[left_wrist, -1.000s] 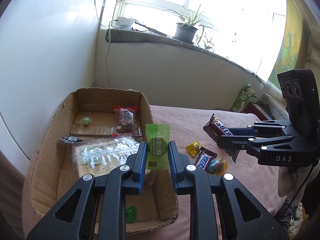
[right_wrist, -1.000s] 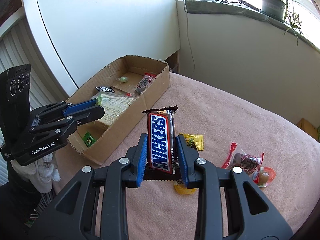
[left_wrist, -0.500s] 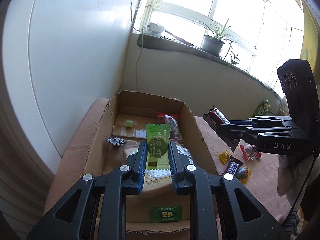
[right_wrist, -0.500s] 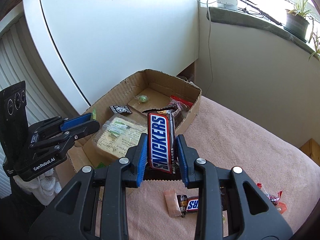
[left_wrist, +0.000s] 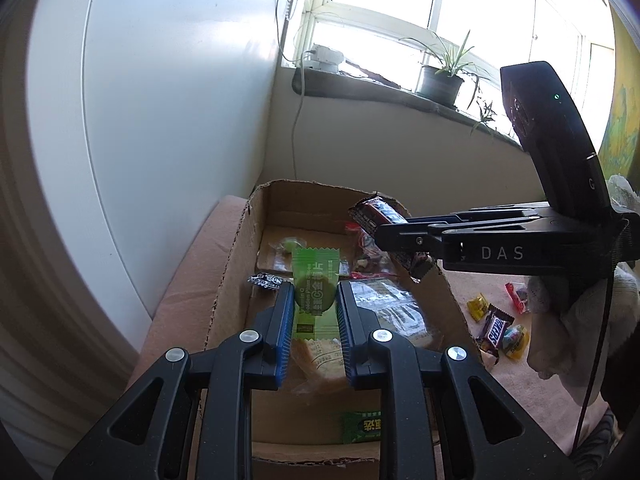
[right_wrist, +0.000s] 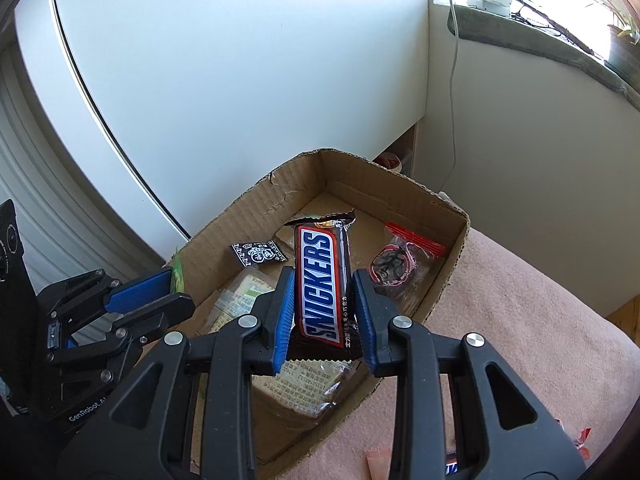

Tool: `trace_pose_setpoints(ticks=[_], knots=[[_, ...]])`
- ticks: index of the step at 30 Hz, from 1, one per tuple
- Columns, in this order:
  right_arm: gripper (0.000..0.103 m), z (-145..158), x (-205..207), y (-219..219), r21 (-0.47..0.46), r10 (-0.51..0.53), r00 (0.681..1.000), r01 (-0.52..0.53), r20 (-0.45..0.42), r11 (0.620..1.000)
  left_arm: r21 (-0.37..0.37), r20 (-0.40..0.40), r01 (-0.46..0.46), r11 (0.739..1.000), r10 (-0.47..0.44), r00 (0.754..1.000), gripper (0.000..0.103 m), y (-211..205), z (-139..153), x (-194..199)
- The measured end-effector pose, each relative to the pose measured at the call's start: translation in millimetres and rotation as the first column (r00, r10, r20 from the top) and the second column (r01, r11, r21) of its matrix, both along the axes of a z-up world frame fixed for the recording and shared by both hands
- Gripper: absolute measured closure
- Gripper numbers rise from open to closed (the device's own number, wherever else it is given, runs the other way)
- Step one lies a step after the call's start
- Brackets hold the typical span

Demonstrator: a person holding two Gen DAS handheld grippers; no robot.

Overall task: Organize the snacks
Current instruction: 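Carry both held snacks into the box and open both grippers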

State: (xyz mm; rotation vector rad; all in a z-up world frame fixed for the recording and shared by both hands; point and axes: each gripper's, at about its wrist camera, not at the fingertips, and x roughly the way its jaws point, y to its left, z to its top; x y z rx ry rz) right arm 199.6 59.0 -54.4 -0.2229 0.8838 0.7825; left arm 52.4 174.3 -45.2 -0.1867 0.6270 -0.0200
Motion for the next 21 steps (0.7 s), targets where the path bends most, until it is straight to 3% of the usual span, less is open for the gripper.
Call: trace_pose_setpoints(ticks=[18, 21], knots=[[0.073, -5.3, 5.3, 13.9, -0.009, 0.008, 1.000, -0.008, -0.004, 1.000, 0.057, 0.006, -0.027, 0.998, 0.027, 1.000, 0.082, -6.7, 2.4, -2.1], [0.058, -3.6, 4.2, 12.6, -0.004, 0.004, 1.000, -0.004, 0.003, 1.000, 0.059, 0.007, -0.035, 0.998, 0.035, 0.999, 0.072, -6.5, 2.4, -3.1]])
